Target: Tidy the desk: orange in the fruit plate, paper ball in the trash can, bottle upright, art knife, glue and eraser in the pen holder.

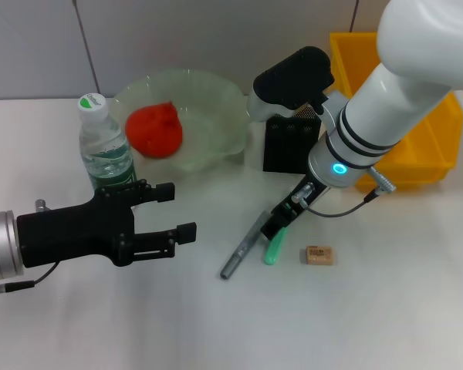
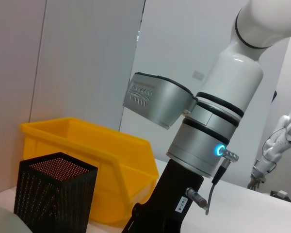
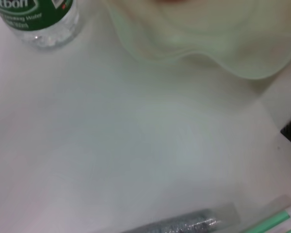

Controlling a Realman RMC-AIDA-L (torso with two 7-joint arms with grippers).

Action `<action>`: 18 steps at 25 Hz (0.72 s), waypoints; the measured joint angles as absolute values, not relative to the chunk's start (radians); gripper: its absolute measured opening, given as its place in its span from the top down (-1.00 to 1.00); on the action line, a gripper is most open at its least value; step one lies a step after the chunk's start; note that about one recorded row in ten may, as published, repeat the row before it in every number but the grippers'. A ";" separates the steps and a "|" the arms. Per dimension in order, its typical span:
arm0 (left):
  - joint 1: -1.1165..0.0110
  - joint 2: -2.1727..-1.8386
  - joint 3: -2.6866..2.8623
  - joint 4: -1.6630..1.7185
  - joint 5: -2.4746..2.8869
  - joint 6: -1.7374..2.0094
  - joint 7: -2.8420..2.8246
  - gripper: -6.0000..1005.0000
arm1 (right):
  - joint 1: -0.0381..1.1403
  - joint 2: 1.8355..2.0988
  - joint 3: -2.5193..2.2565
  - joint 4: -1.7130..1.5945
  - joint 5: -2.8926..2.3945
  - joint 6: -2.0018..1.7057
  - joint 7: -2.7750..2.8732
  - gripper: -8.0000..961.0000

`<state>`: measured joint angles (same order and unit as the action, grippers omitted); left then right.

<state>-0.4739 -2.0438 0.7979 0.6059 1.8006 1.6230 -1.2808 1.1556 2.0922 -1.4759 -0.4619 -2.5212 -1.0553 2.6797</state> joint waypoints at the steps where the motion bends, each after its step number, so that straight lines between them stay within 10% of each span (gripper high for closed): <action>1: -0.474 -2.044 0.798 0.606 1.801 1.623 -1.281 -0.60 | 1.156 2.092 -1.476 -0.462 -2.521 -1.055 2.680 -0.64; 18: -0.473 -2.042 0.794 0.607 1.799 1.621 -1.281 -0.59 | 1.139 2.092 -1.490 -0.487 -2.520 -1.043 2.680 -0.64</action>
